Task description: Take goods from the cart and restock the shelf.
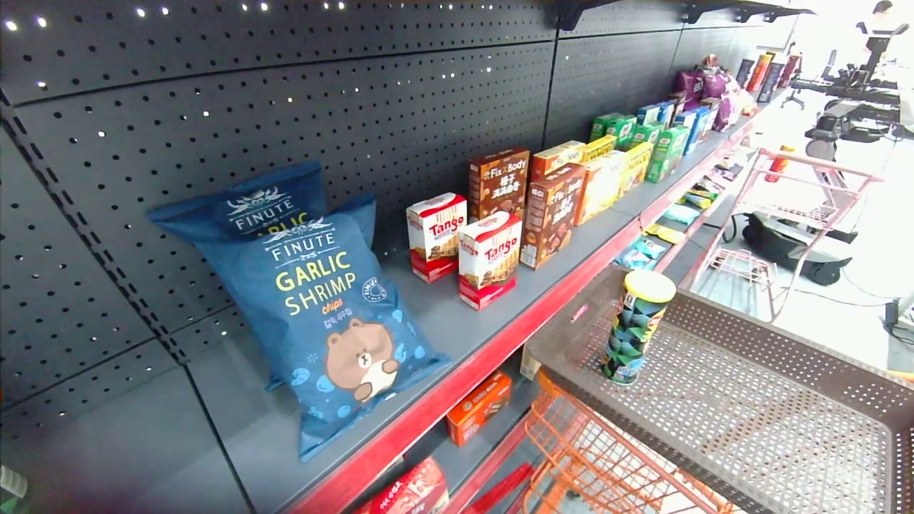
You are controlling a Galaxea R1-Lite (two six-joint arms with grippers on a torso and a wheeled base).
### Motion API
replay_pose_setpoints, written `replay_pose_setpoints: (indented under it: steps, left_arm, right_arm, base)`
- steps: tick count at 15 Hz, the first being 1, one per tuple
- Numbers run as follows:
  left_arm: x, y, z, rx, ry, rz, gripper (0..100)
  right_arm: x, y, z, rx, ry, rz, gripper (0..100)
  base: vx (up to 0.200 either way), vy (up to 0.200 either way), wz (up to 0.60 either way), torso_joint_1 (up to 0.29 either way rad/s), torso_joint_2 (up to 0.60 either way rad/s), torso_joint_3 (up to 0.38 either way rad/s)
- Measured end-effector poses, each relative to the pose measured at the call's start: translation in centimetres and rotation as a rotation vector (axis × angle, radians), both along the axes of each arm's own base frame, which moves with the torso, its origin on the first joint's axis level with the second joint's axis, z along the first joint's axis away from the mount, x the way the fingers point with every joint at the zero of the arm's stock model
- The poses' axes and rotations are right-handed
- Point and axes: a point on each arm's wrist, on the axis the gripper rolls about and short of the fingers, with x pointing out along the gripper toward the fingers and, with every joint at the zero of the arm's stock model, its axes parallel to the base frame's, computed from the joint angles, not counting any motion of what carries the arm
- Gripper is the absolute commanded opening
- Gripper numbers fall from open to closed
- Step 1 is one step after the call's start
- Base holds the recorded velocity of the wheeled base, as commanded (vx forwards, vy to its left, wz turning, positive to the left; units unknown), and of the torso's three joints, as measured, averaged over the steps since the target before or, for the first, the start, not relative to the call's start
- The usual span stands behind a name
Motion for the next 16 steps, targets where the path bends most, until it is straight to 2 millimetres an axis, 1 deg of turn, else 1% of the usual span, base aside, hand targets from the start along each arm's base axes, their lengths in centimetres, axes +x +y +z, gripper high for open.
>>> replay_pose_setpoints:
  steps: [8,9,11,12,14,16]
  left_arm:
    - [0.0,0.0,0.0,0.000,0.000,0.000,100]
    - [0.0,0.0,0.0,0.000,0.000,0.001,100]
    - [0.0,0.0,0.0,0.001,0.000,0.000,100]
    - [0.0,0.0,0.0,0.001,0.000,0.000,100]
    - [0.0,0.0,0.0,0.000,0.000,0.001,100]
    - [0.0,0.0,0.0,-0.001,0.000,0.001,100]
  right_arm:
    - [0.0,0.0,0.2,0.006,-0.004,0.003,100]
    - [-0.2,0.0,1.0,0.007,-0.015,0.009,100]
    - [-0.5,0.0,4.7,0.014,-0.043,0.005,100]
    - [-0.1,0.0,6.5,0.017,-0.022,-0.007,100]
    - [1.1,-0.1,9.4,0.017,0.042,-0.038,100]
    - [2.7,-0.2,11.0,0.015,0.096,-0.075,100]
  base:
    - [0.000,0.000,0.00,0.000,0.00,0.000]
    - [0.000,0.000,0.00,0.000,0.00,0.000]
    - [0.000,0.000,0.00,0.000,0.00,0.000]
    - [0.000,0.000,0.00,0.000,0.00,0.000]
    - [0.000,0.000,0.00,0.000,0.00,0.000]
    - [0.000,0.000,0.00,0.000,0.00,0.000]
